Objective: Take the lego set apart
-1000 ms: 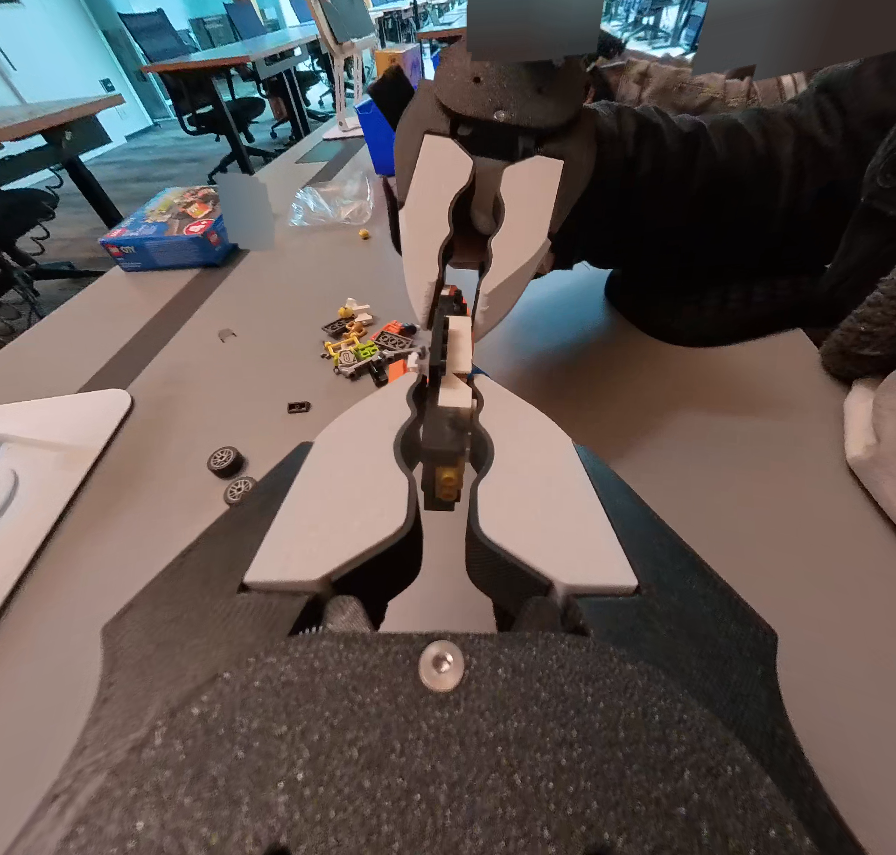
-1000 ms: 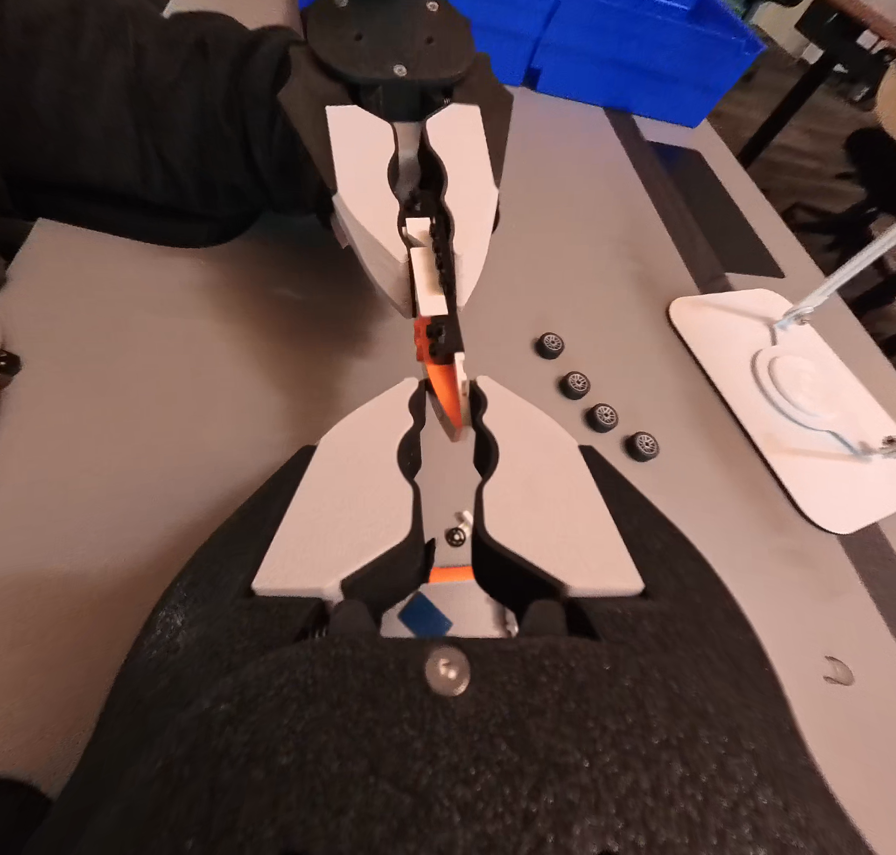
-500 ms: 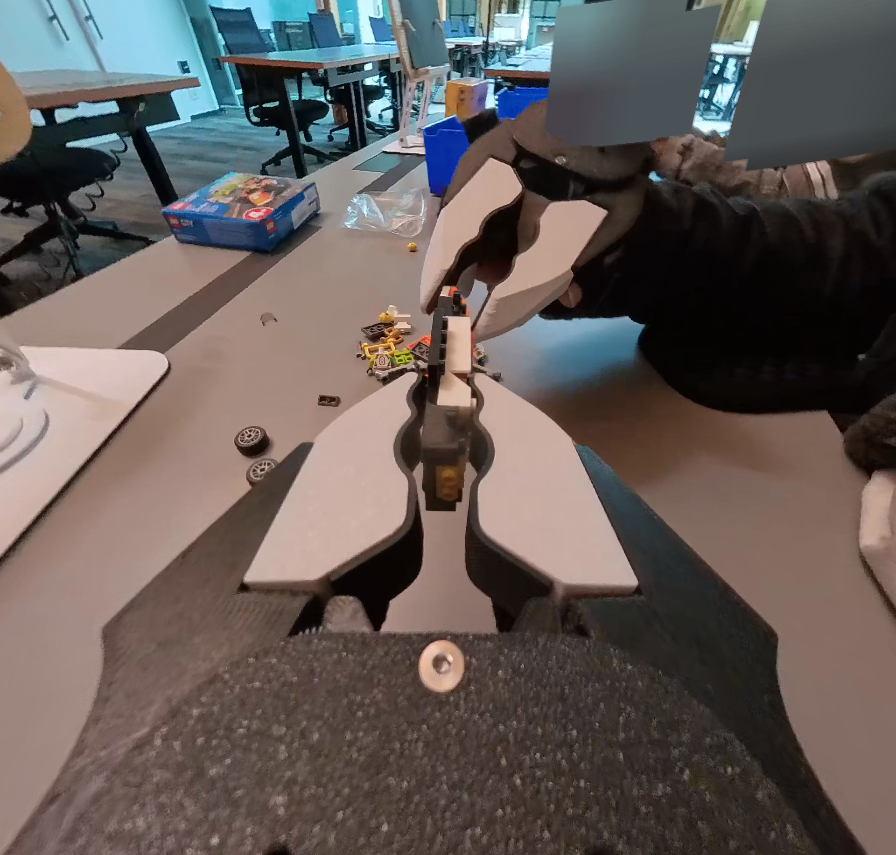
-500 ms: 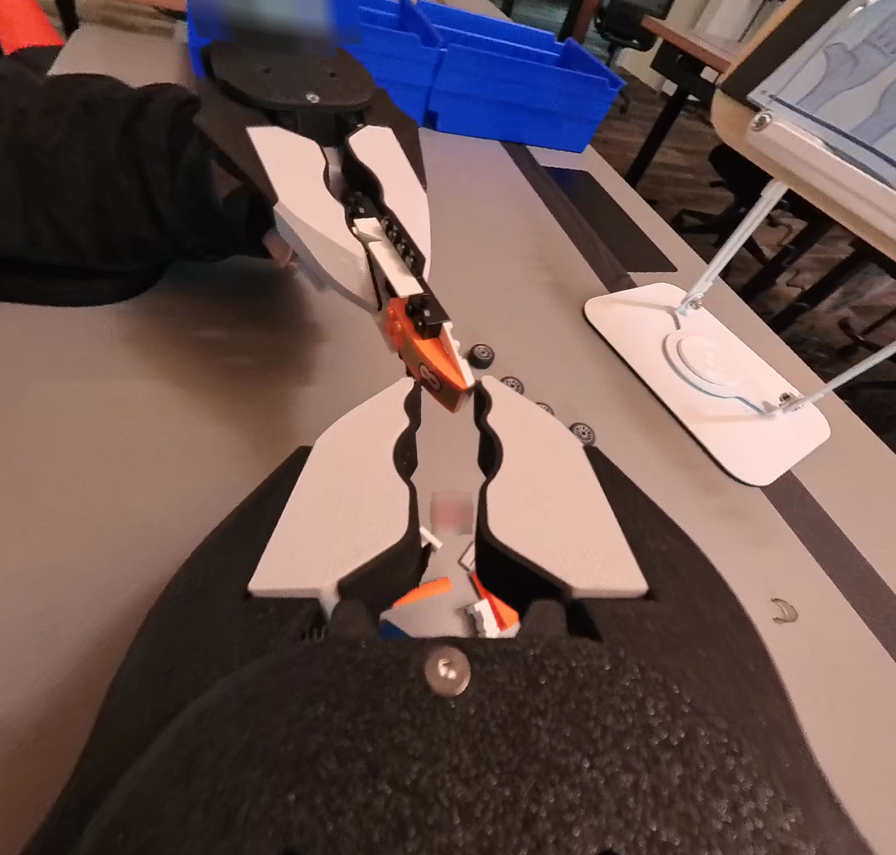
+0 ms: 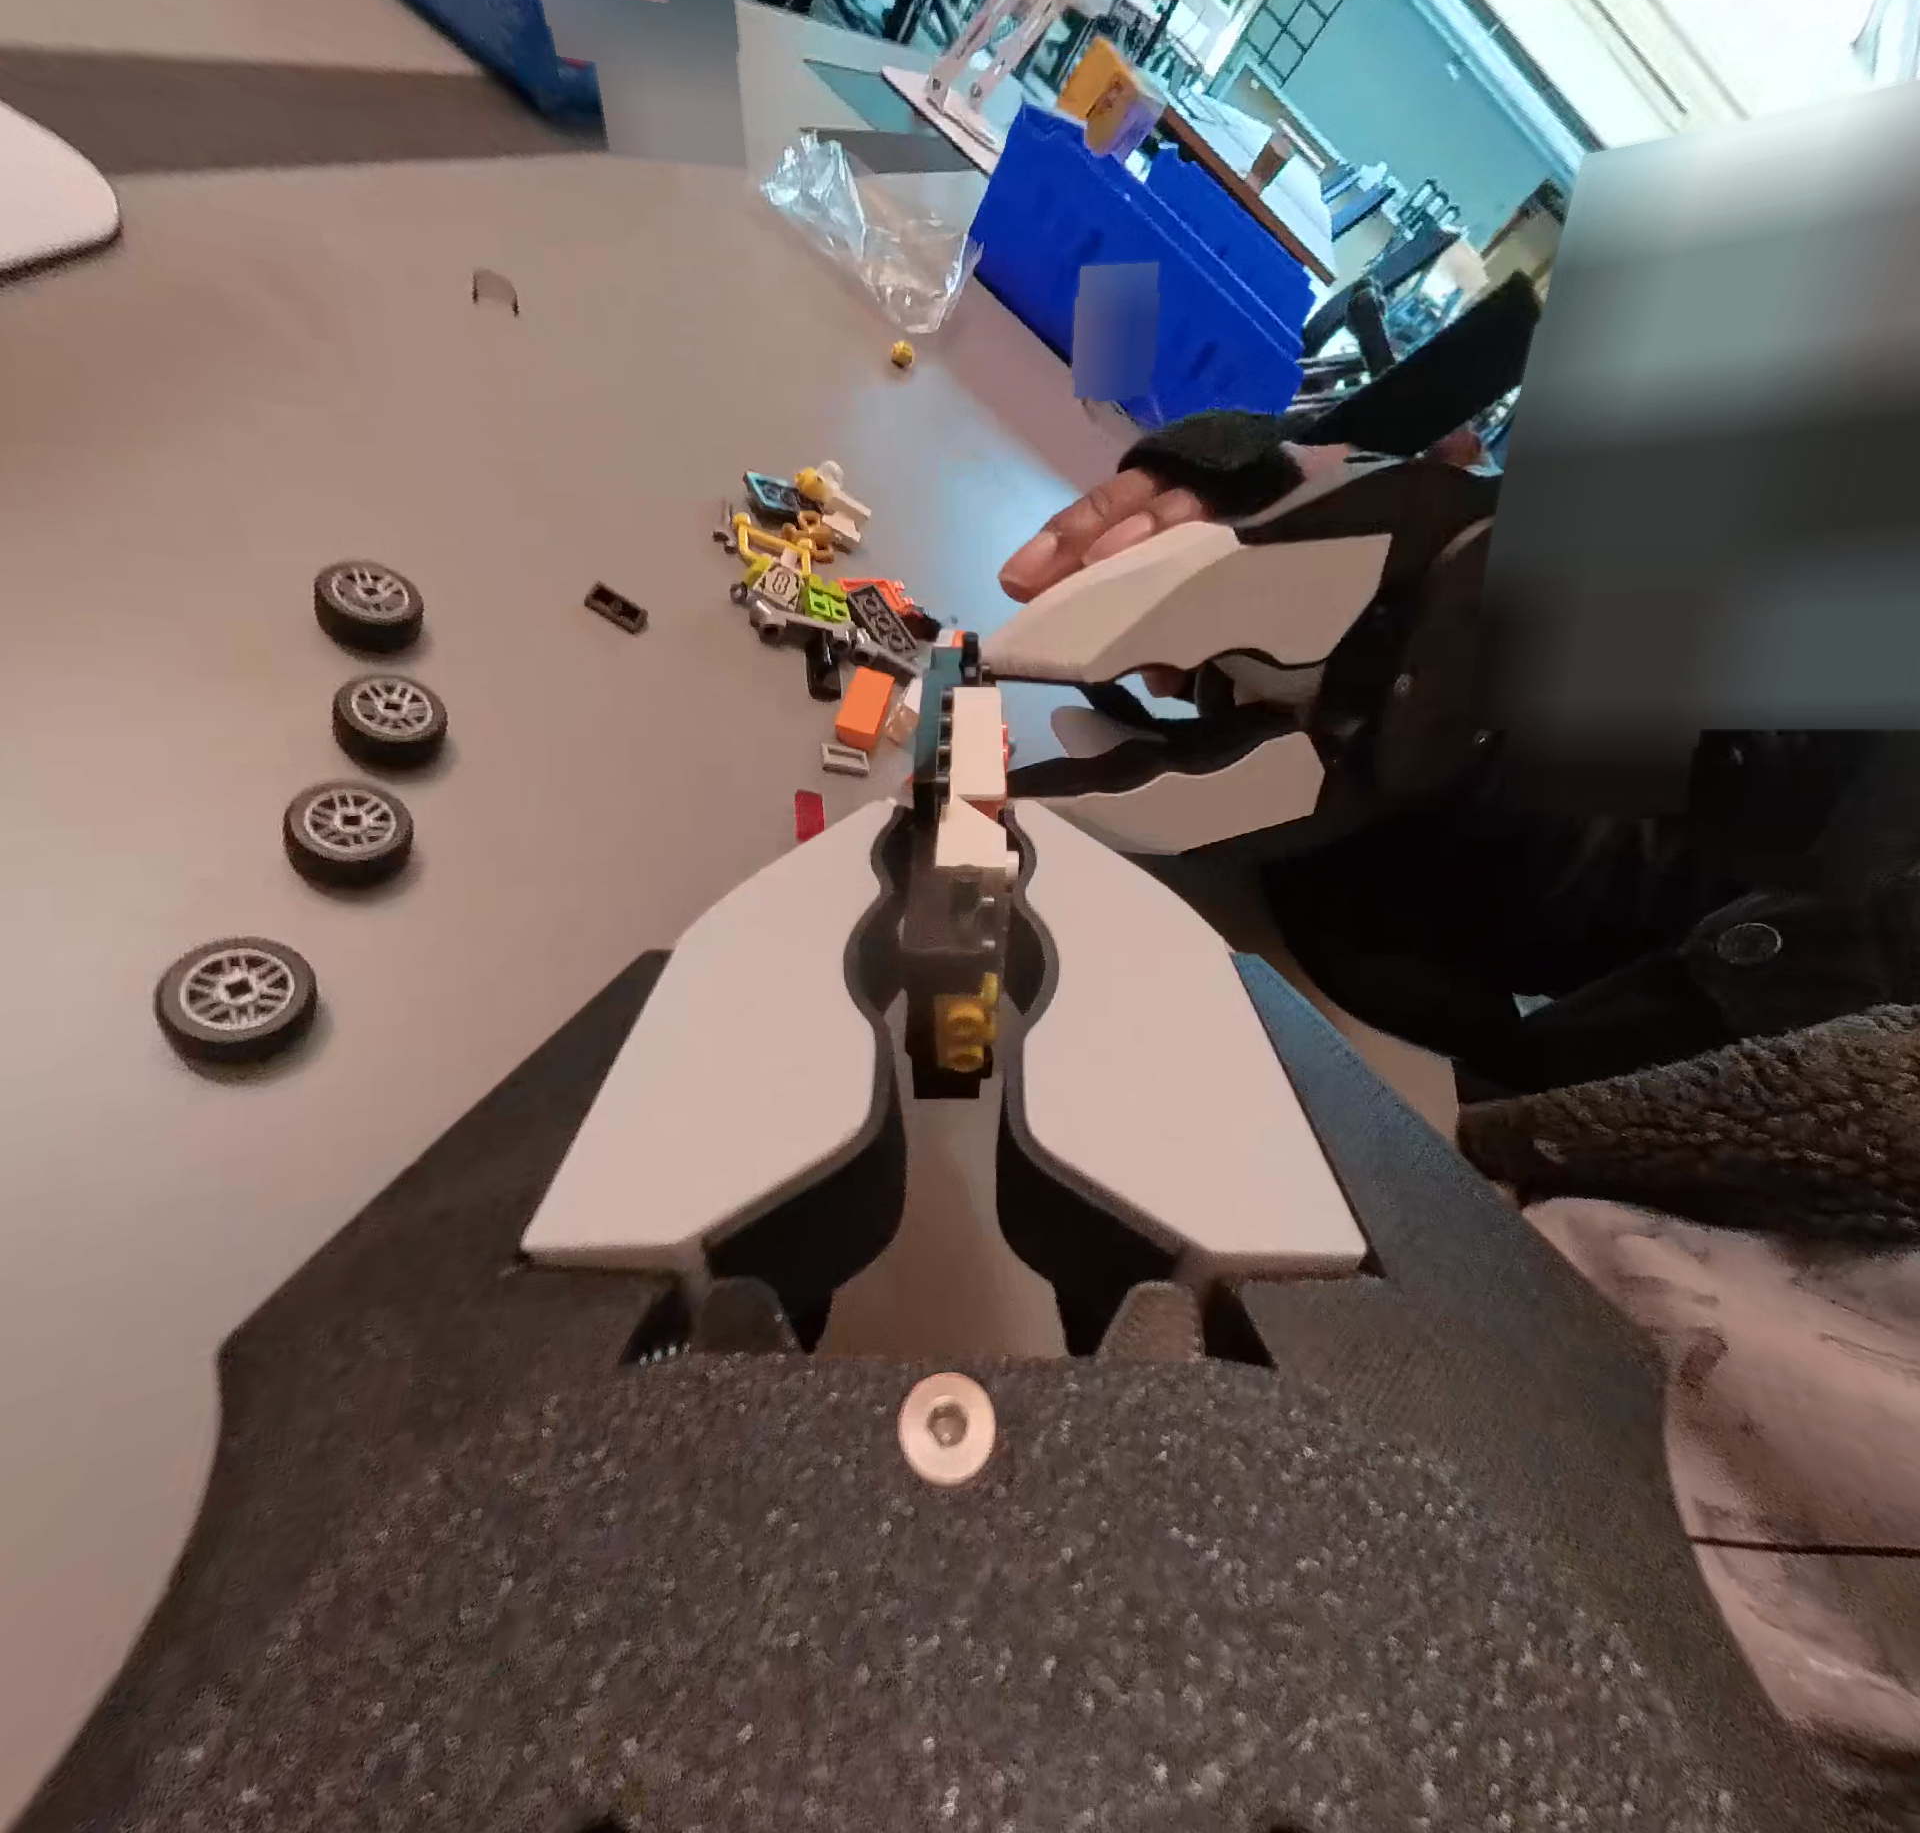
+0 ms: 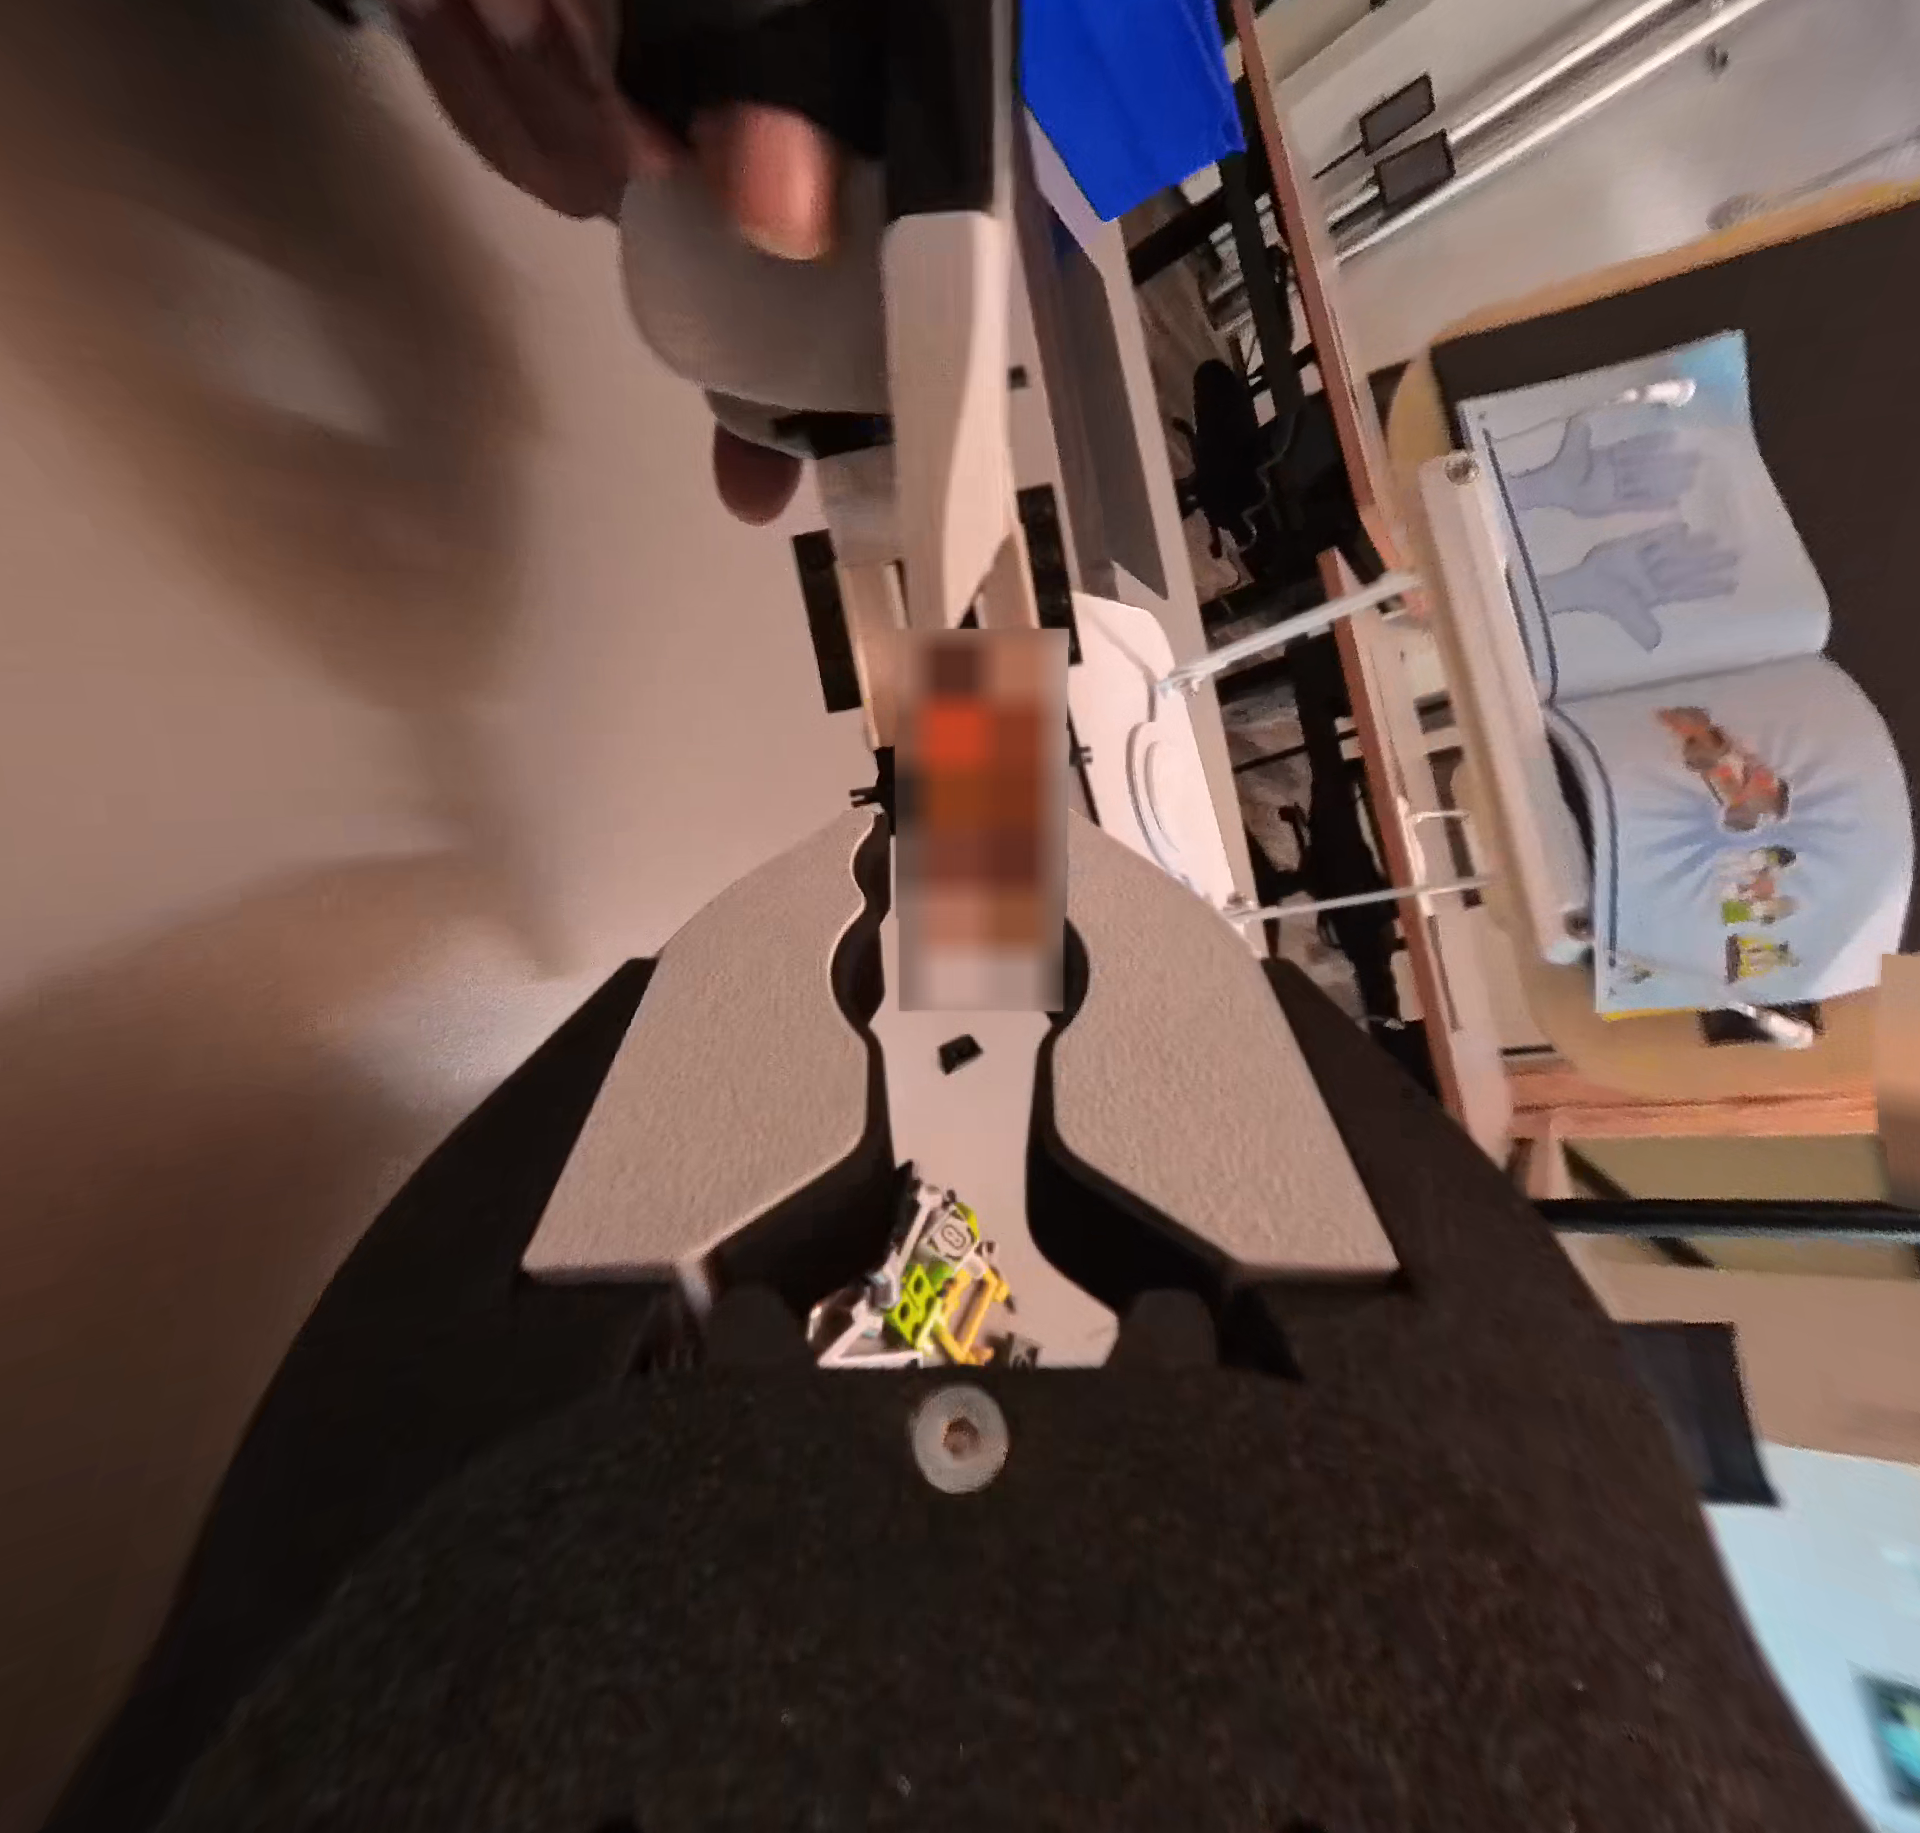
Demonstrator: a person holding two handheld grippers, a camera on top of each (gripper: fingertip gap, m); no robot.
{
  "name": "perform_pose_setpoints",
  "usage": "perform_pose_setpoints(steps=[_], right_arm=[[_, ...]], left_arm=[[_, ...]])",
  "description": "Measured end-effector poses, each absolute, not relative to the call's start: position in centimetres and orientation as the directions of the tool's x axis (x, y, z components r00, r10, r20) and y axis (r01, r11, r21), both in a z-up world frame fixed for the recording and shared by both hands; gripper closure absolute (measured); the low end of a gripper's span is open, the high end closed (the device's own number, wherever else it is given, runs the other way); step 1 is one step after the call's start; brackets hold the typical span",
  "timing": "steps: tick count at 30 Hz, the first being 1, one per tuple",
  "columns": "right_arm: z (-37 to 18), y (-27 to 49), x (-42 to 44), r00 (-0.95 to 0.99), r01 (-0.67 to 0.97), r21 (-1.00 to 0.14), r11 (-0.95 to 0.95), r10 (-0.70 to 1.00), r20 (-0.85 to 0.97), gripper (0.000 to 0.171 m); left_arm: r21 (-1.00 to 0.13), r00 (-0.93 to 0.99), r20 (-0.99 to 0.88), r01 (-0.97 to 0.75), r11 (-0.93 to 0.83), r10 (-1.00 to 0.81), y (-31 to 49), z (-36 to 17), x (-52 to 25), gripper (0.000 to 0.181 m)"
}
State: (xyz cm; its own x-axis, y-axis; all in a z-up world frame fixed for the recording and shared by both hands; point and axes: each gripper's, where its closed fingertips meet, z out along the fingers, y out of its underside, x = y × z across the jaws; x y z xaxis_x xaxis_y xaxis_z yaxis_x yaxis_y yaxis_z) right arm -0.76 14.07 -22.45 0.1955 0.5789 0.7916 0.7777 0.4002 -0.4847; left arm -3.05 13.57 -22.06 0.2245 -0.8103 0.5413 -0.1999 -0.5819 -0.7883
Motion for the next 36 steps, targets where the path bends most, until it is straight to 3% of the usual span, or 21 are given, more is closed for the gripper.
perform_pose_setpoints(steps=[6,7,22,25,27,29,33,36], right_arm=[[-23.0,13.4,-1.1,0.173,0.785,-0.496,0.372,0.637,0.751,0.148],[-22.9,13.3,-1.2,0.174,0.784,-0.498,0.37,0.639,0.75,0.156],[-23.5,13.0,-2.2,0.152,0.805,-0.466,0.368,0.632,0.76,0.157],[-21.6,10.9,-3.0,0.171,0.739,-0.521,0.427,0.63,0.758,0.171],[-20.3,10.2,-3.5,0.153,0.733,-0.502,0.458,0.609,0.779,0.171],[-19.9,10.3,-3.5,0.17,0.721,-0.516,0.463,0.604,0.779,0.171],[-20.7,11.9,-2.6,0.195,0.745,-0.499,0.443,0.571,0.797,0.171],[-21.4,13.0,-1.9,0.267,0.733,-0.564,0.379,0.602,0.752,0.169]], left_arm=[[-0.753,0.199,0.591,-0.21,-0.623,-0.782,13.3,-22.2,-3.3,0.165],[-0.745,0.192,0.606,-0.204,-0.635,-0.772,13.3,-22.1,-3.4,0.166],[-0.694,0.233,0.658,-0.179,-0.697,-0.716,14.2,-22.9,-3.8,0.164],[-0.72,0.438,0.538,-0.204,-0.663,-0.72,17.1,-25.5,-6.0,0.166],[-0.723,0.305,0.63,-0.105,-0.682,-0.714,16.4,-22.5,-6.0,0.166],[-0.79,0.336,0.527,-0.146,-0.596,-0.781,16.2,-21.6,-6.1,0.166],[-0.756,0.302,0.593,-0.108,-0.645,-0.746,16.1,-21.9,-5.6,0.166],[-0.76,0.24,0.625,-0.03,-0.649,-0.743,16.1,-20.9,-5.3,0.166]])
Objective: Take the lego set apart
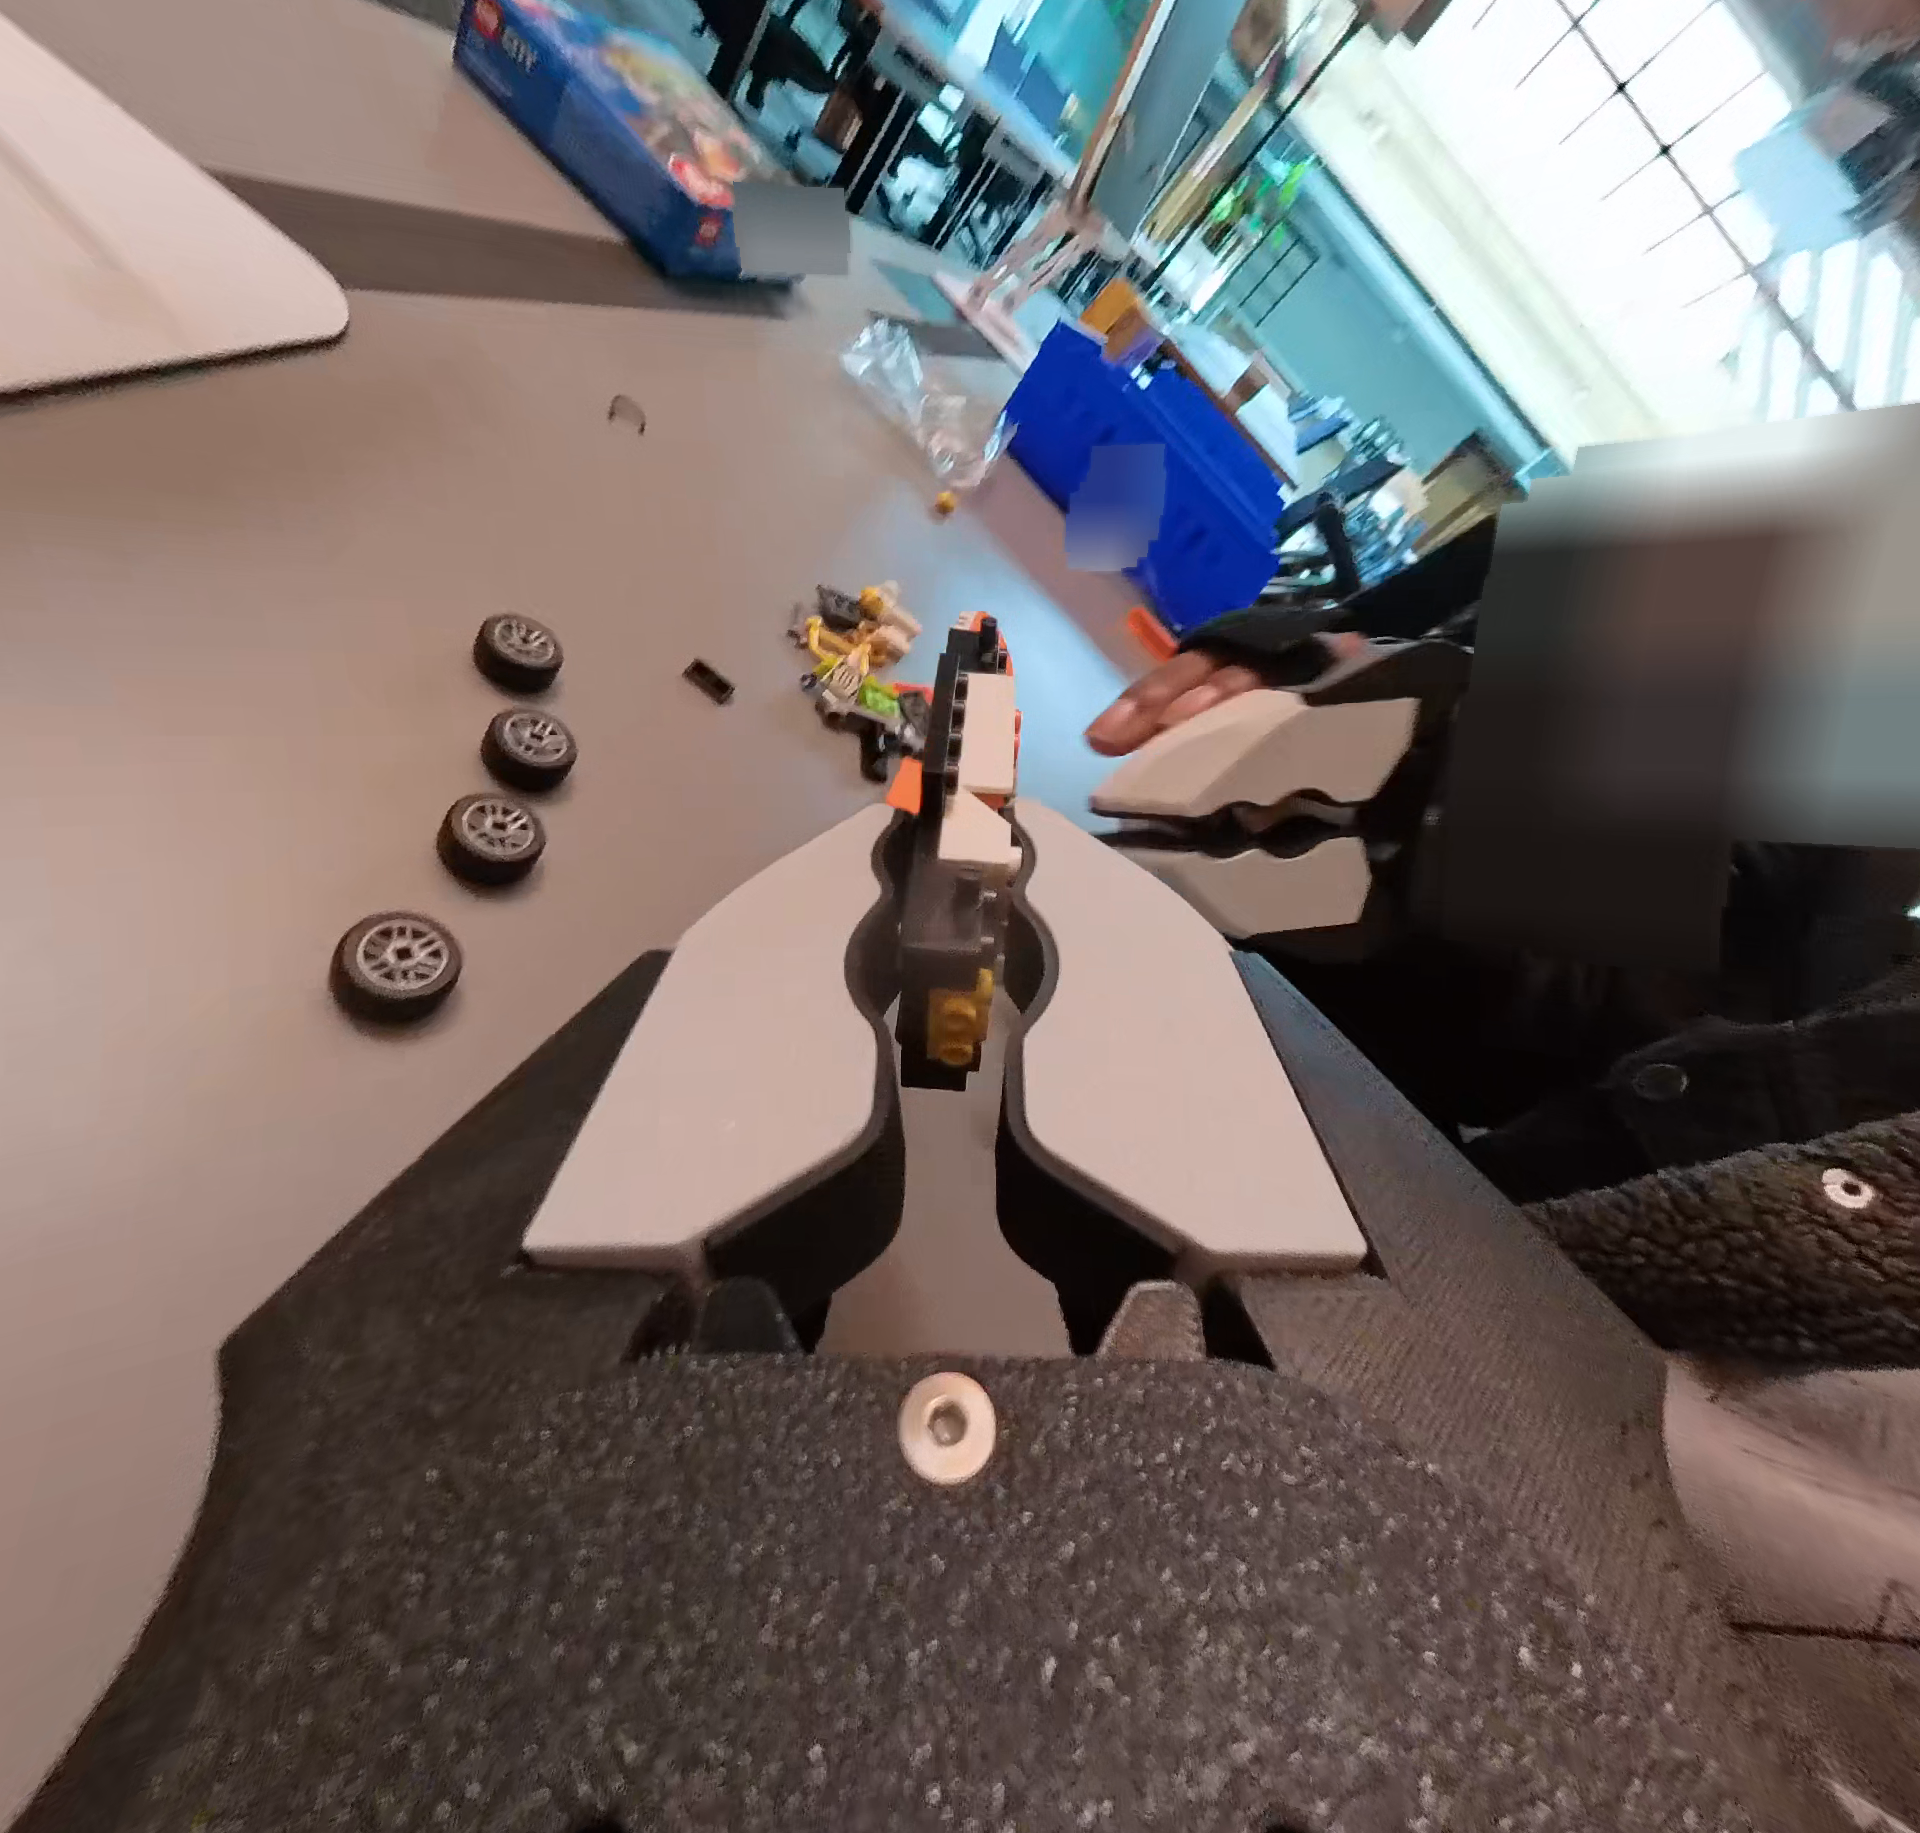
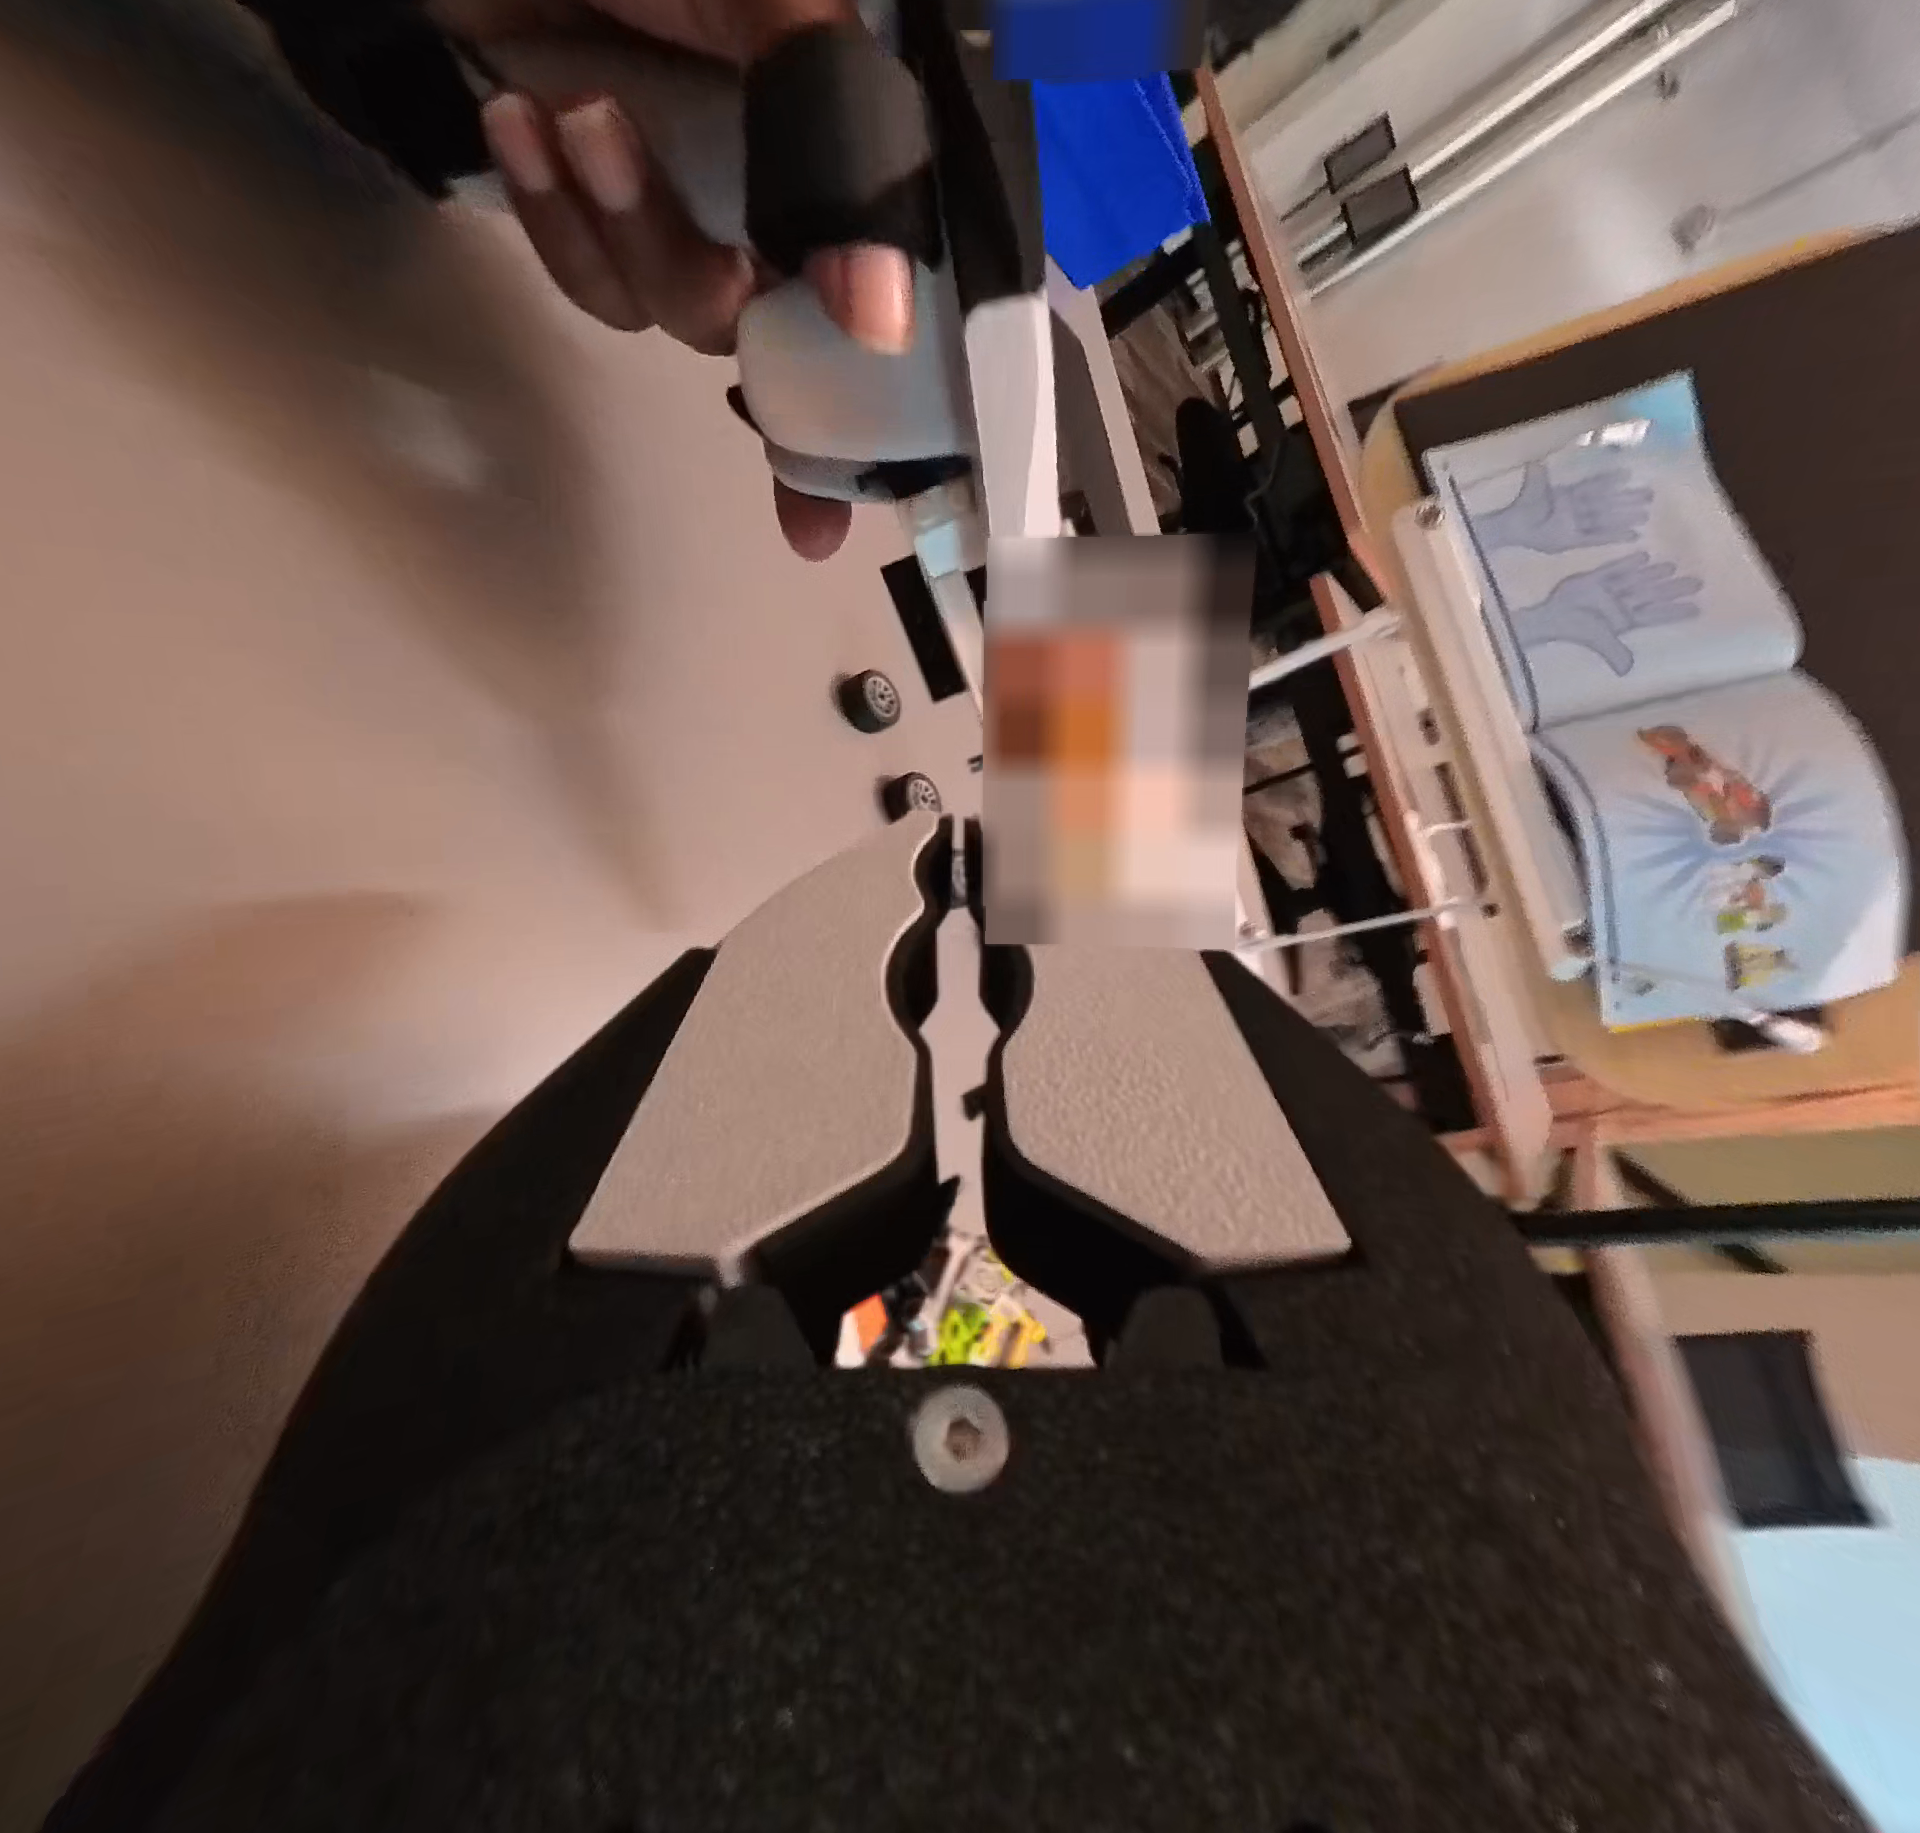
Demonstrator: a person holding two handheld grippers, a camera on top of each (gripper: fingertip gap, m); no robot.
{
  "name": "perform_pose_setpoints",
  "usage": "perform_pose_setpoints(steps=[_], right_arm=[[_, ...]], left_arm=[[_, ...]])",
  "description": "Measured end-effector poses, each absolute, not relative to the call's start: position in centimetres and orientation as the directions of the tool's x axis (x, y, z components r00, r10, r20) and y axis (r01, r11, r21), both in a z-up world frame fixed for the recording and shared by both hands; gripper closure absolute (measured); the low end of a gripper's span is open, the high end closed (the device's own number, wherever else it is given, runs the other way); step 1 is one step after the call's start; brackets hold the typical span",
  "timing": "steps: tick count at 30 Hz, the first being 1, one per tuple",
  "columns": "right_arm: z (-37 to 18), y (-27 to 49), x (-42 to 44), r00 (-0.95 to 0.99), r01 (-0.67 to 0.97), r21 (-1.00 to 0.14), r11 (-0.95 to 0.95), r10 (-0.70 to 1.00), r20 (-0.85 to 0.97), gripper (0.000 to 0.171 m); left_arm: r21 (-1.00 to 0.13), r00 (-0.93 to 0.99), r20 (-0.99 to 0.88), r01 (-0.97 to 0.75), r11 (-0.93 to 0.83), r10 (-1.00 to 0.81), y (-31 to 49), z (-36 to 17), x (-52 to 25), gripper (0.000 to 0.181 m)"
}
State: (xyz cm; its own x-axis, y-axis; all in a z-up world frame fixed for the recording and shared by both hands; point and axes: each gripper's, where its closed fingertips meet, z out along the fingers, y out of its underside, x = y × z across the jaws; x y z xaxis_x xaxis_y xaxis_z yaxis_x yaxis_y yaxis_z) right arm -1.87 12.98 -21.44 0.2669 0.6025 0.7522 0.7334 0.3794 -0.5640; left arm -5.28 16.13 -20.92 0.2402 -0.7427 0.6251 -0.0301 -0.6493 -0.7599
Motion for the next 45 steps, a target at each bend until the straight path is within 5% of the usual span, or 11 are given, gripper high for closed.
perform_pose_setpoints(steps=[9,19,29,39,45], right_arm=[[-21.5,15.3,-0.7,0.478,0.631,-0.751,0.194,0.666,0.573,0.133],[-22.6,16.4,-0.1,0.561,0.596,-0.8,0.074,0.674,0.48,0.128],[-20.5,16.7,-0.1,0.693,0.393,-0.919,-0.029,0.667,0.275,0.126],[-21.9,17.1,0.4,0.53,0.69,-0.702,0.176,0.537,0.656,0.126],[-21.6,16.8,0.5,0.48,0.707,-0.665,0.24,0.527,0.701,0.125]], left_arm=[[-0.786,0.25,0.609,0.062,-0.615,-0.753,16.6,-20.3,-4.4,0.166],[-0.811,0.269,0.576,0.067,-0.582,-0.772,16.1,-20.5,-3.2,0.166],[-0.832,0.309,0.54,0.057,-0.552,-0.783,16.4,-20.7,-3.1,0.166],[-0.719,0.236,0.685,0.061,-0.693,-0.69,15.9,-21.2,-2.9,0.166],[-0.647,0.18,0.755,0.042,-0.762,-0.631,15.4,-21.6,-2.6,0.166]])
